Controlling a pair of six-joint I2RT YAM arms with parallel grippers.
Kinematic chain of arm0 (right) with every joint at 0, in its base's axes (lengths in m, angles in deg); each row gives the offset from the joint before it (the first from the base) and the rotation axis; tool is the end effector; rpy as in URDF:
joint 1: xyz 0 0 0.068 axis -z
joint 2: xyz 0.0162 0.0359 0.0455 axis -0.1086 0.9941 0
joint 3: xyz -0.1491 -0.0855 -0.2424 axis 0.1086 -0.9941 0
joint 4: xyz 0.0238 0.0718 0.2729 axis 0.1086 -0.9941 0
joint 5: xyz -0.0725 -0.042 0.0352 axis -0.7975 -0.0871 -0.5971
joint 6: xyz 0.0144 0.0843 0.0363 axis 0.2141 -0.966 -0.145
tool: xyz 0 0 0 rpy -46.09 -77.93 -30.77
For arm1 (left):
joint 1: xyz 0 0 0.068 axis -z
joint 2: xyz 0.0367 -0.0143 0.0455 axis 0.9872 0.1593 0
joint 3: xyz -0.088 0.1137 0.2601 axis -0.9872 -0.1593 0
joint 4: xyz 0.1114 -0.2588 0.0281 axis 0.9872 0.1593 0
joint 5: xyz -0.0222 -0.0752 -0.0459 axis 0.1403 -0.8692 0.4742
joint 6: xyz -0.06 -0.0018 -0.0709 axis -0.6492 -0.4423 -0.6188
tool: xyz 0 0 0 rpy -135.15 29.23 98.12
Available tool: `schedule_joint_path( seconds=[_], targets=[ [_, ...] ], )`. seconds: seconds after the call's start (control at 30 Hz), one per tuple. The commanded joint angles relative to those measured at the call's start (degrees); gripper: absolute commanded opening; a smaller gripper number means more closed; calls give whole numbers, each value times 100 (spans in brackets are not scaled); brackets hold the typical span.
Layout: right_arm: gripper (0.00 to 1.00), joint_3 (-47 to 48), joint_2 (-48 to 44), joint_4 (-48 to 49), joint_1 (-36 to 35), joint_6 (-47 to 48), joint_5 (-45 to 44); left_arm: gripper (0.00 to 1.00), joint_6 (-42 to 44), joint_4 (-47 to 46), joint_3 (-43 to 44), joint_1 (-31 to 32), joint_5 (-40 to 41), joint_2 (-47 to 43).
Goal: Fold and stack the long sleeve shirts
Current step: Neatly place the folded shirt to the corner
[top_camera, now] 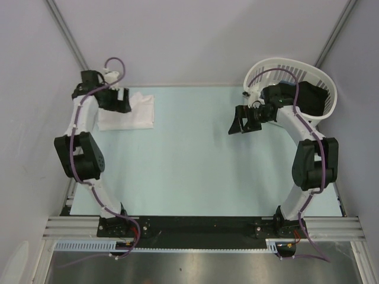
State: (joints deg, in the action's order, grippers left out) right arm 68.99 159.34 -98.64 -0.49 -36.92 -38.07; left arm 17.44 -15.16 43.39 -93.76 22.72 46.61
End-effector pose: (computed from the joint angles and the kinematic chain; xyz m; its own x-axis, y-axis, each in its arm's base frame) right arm 0.4086 0.1040 0.2418 -0.8233 -0.1916 -0.5343 -0.5006 0.6890 0.5241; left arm 0.4889 0.0792 0.2813 -0.6930 0.1452 -0.7062 0.2730 0.9594 -0.0706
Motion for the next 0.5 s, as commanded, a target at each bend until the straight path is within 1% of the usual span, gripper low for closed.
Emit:
schedule_joint_path(
  seconds=[0.0,0.07,0.1,0.17,0.27,0.47],
  targets=[
    [100,-342,-680,665,30,-52,102,99,745,1065,-757,1239,-242,-1007],
    [100,-493,-838,806,48,-17,41,99,535,1188,-1117,1852,-303,-1262],
    [100,-580,-891,833,83,18,41,100,508,1224,-1232,1968,-555,-1324],
    [100,-844,-1084,912,127,44,58,99,368,1146,-1574,2214,-672,-1543],
    [100,-1196,-1312,939,171,167,50,99,77,1013,-1856,2408,-672,-1667],
    [100,-2047,-1700,1228,171,168,-82,99,-362,706,-2155,2453,-365,-1597]
  ],
)
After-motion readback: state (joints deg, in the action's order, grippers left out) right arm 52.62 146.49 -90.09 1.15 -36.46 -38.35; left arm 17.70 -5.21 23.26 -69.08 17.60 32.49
